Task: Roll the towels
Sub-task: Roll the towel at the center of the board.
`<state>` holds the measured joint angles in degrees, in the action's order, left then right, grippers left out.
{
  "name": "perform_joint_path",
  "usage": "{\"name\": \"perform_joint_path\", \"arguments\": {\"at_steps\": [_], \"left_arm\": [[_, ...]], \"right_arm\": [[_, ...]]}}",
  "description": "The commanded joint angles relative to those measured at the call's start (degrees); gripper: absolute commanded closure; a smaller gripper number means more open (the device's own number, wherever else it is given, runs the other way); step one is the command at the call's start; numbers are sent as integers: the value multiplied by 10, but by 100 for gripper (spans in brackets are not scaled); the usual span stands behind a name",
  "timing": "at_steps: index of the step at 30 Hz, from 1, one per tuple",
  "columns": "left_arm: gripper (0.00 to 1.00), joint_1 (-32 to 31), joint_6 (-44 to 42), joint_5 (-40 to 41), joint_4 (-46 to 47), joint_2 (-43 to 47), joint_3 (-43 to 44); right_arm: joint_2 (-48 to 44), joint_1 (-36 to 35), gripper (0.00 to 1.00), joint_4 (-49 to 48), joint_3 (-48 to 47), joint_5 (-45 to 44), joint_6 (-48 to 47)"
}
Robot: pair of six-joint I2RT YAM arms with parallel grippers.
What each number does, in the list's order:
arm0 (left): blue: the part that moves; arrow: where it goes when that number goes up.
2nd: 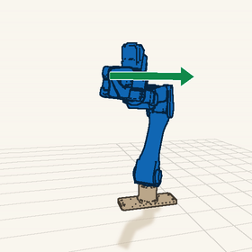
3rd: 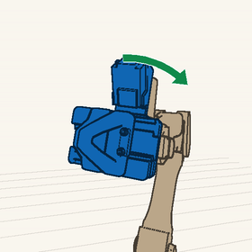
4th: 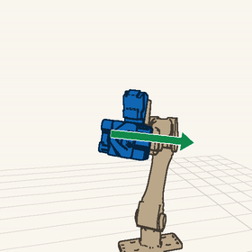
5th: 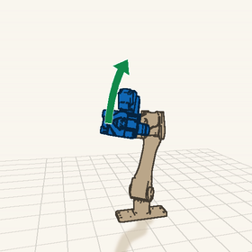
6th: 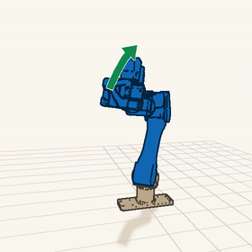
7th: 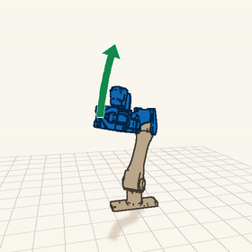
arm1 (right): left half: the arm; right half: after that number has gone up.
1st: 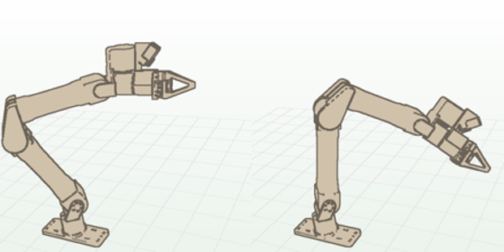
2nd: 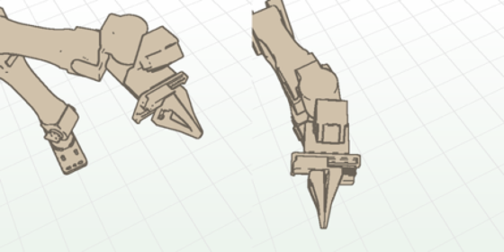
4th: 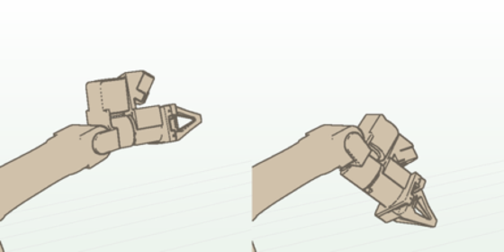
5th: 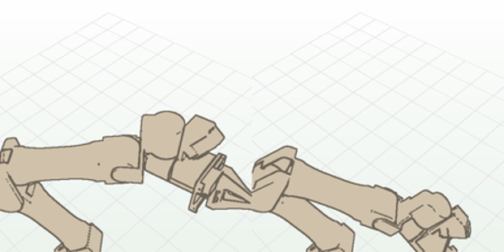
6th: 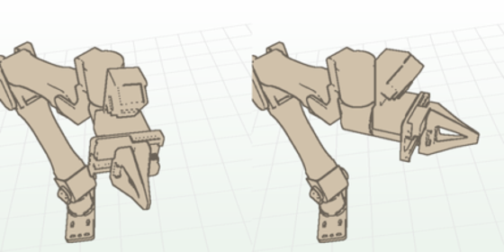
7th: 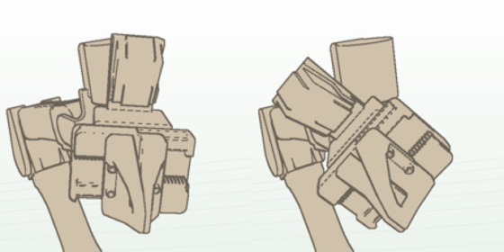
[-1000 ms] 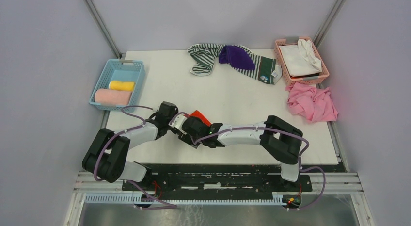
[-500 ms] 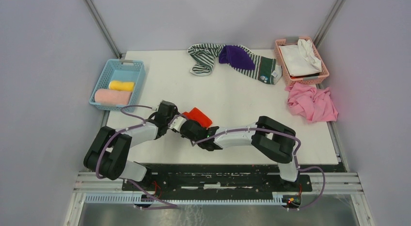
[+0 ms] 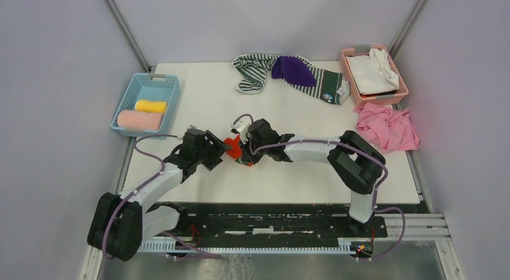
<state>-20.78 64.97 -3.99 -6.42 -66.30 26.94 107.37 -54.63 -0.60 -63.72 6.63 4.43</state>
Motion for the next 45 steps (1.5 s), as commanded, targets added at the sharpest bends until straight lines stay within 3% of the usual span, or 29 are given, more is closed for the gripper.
{"name": "perform_joint_path", "arguments": {"at_steps": [1,9,20,22,26,29,34,40,45], "left_arm": [[23,11,-24,2,-57,79,-6],[22,14,-8,-29,-46,88,-33],[30,14,-30,-22,38,-71,9],[32,15,-33,-21,51,-99,14],[43,14,-27,-24,60,-141,7],[48,14,-21,-14,59,-153,-8],[51,13,-24,-6,63,-176,-20],[53,4,-31,-1,61,-201,-16],[53,-2,-33,6,53,-204,-14]], "right_arm": [[7,49,100,-19,29,271,161],[118,128,99,-240,43,447,469],[197,157,99,-270,61,466,561],[198,158,98,-259,62,462,551],[149,158,83,-182,58,431,477],[72,156,68,-20,41,342,346],[-41,142,49,71,38,228,248],[-120,55,34,148,3,15,116],[-113,-25,28,125,-17,-128,35]]}}
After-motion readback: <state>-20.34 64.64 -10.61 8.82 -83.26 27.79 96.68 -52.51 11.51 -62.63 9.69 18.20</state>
